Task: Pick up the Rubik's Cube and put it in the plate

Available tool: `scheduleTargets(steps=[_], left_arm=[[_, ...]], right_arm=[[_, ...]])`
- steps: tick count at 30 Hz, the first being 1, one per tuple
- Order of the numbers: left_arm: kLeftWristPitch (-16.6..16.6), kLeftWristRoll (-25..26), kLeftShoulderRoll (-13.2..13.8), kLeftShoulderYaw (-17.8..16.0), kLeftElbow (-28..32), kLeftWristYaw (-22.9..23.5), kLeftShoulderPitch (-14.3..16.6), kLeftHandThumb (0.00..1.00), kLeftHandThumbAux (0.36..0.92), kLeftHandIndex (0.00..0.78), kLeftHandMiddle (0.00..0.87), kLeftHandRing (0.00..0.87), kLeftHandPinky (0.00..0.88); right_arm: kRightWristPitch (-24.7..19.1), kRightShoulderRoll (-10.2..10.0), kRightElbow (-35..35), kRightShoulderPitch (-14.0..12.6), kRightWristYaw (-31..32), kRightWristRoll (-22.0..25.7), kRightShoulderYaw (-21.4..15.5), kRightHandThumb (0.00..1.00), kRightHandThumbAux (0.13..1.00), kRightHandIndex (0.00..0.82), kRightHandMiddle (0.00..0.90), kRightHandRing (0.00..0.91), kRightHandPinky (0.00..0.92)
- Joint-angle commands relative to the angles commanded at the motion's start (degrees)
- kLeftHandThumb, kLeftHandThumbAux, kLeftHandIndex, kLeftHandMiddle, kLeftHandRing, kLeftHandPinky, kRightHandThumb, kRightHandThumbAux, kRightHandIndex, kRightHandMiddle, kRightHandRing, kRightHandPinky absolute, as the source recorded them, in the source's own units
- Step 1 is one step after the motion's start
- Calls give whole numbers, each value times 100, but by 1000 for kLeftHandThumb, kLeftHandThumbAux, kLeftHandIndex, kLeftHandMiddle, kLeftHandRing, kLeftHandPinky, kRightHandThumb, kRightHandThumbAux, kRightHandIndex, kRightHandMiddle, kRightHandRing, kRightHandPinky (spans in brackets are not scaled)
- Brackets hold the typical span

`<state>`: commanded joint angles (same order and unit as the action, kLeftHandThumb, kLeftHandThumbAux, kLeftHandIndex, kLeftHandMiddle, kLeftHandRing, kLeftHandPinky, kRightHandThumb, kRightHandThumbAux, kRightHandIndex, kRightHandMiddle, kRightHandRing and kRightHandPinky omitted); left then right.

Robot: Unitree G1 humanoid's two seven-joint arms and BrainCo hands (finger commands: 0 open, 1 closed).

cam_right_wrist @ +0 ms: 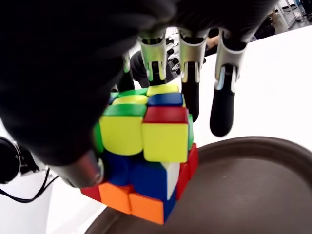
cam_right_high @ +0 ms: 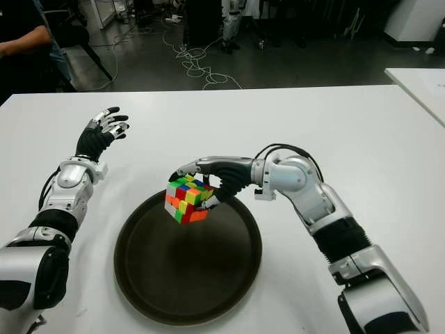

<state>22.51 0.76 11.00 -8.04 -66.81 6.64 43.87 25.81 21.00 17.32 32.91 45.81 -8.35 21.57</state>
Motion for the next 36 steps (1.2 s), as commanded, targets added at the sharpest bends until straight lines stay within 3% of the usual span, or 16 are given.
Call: scheduleTargets(steps=[10,36], left_arm=[[-8,1,-6,9,23,-32,-5,185,677,172,262,254,271],[-40,-8,-2,34,67,-91,-22,168,673,173,256,254,280]], right_arm=[[73,-99,184,2,122,288,-60,668,738,396,295,303,343],[11,-183,338,25,338,576,-129,671,736,396,293,290,306]])
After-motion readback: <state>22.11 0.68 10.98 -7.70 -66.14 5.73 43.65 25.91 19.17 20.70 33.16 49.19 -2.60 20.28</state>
